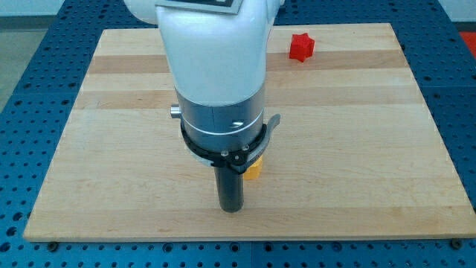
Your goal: Slide your arm down a bit
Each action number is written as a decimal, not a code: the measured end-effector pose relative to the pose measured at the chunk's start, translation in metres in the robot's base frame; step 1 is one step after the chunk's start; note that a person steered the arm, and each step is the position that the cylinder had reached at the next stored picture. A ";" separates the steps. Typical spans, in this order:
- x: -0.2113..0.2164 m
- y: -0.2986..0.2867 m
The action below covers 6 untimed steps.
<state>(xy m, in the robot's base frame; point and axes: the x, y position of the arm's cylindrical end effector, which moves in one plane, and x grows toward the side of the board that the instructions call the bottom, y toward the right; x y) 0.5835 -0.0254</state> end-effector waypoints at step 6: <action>-0.007 0.069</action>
